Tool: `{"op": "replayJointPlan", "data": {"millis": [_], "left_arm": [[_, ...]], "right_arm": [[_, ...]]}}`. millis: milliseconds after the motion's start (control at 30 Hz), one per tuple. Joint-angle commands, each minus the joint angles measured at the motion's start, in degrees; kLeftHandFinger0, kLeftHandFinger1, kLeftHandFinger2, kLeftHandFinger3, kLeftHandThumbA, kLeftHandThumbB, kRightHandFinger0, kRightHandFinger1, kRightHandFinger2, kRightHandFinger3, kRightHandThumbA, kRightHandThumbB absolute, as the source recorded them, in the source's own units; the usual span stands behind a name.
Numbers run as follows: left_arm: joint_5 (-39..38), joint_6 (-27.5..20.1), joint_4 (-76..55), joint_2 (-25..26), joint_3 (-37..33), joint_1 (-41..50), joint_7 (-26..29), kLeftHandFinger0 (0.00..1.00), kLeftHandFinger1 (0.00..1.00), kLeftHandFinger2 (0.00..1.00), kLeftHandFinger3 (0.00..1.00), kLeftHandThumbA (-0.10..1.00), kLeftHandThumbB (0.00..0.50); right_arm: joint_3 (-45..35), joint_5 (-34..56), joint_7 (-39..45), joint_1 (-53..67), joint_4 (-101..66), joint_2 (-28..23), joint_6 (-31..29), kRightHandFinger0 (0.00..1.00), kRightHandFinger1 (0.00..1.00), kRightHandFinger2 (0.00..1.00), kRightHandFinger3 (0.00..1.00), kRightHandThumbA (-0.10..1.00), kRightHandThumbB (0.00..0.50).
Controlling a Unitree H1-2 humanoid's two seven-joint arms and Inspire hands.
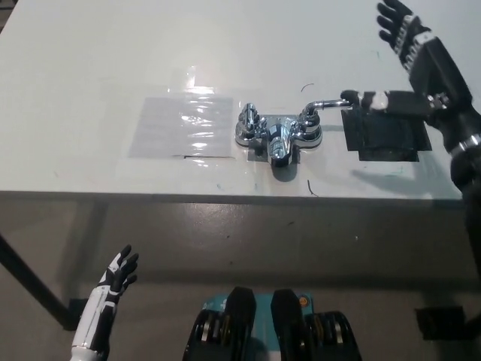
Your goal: The faucet is at the center of the desk and the robot turn off the faucet by turning the right faucet handle using the right hand
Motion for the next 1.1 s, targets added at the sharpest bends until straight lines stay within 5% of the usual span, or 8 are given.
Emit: {"op": "replayJointPlan", "data": {"millis": [0, 300, 533, 1067], "left_arm": [[-0.1, -1.9, -1.8, 0.7, -0.2, -0.4, -1.0, 1.00, 1.00, 1.00, 1.00, 1.00, 0.400], [0.0, -2.4, -1.5, 0.5, -0.2, -0.2, -1.2, 1.00, 1.00, 1.00, 1.00, 1.00, 0.397], [-0.7, -2.2, -1.9, 0.5, -0.2, 0.1, -1.9, 1.00, 1.00, 1.00, 1.00, 1.00, 0.395], [0.4, -2.3, -2.0, 0.4, -0.8, 0.0, -2.2, 1.00, 1.00, 1.00, 1.00, 1.00, 0.386]], "right_arm": [[0.6, -0.8, 3.6, -7.1, 6.4, -1.2, 1.2, 1.00, 1.00, 1.00, 1.00, 1.00, 0.352], [0.1, -0.5, 6.4, -14.6, 21.2, -0.3, -1.0, 1.00, 1.00, 1.00, 1.00, 1.00, 0.318], [1.3, -3.2, 6.3, -19.5, 30.9, -0.1, -1.8, 1.00, 1.00, 1.00, 1.00, 1.00, 0.389], [5.8, -10.1, 4.6, -29.2, 54.0, 0.5, -10.4, 1.00, 1.00, 1.00, 1.00, 1.00, 0.372]]}}
